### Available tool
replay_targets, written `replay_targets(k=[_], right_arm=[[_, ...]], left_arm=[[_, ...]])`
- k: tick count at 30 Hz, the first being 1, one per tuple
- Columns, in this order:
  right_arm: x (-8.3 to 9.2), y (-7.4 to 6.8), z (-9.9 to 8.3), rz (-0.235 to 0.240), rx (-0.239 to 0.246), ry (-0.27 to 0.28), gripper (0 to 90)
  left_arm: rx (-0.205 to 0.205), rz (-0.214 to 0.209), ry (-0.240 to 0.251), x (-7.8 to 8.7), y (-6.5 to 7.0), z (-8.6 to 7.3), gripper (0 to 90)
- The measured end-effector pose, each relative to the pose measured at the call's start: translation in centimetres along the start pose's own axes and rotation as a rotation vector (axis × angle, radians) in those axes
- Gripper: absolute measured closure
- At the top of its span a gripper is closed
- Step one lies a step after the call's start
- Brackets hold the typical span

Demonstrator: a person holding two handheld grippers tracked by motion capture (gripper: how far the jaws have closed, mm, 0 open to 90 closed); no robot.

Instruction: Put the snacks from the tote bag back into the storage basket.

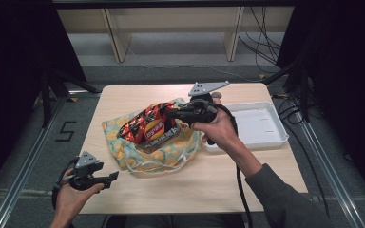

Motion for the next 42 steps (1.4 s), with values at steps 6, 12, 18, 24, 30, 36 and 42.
replay_targets(k=[6, 12, 18, 24, 30, 36, 42], right_arm=[[1.5, 0.5, 0.8, -0.016, 0.002, 0.018, 90.0], [3.2, 1.3, 1.6, -0.06, 0.001, 0.026, 90.0], [5.2, 2.5, 2.2, -0.113, -0.012, 0.031, 90.0], [8.0, 4.0, 2.5, -0.167, -0.019, 0.049, 90.0], [11.4, 5.7, 1.9, -0.244, -0.045, 0.068, 90.0], [14.1, 7.7, 0.1, -0.321, -0.077, 0.054, 90.0], [15.8, 9.2, -2.1, -0.363, -0.132, 0.059, 90.0]], left_arm=[[-0.015, 0.004, -0.017, 0.1, -0.3, 0.0, 30.3], [-0.016, -0.003, -0.014, 0.1, -0.2, 0.0, 30.2], [-0.02, -0.006, -0.023, 0.2, -0.3, 0.0, 29.8], [-0.019, 0.004, -0.016, 0.2, -0.3, 0.0, 29.7], [-0.021, 0.009, -0.016, 0.1, -0.3, -0.1, 29.4], [-0.018, 0.001, -0.02, 0.1, -0.3, 0.0, 29.2], [-0.022, -0.001, -0.021, 0.0, -0.3, -0.1, 29.2]])
Point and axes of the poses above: each handheld gripper's, and its own axes: x roughly backward along the jaws, z roughly out of its top, y roughly to its right, the point moved 2 cm from there along -x, roughly forward along the jaws, and after that the axes turned 5 degrees about y, right-handed, at the moved point
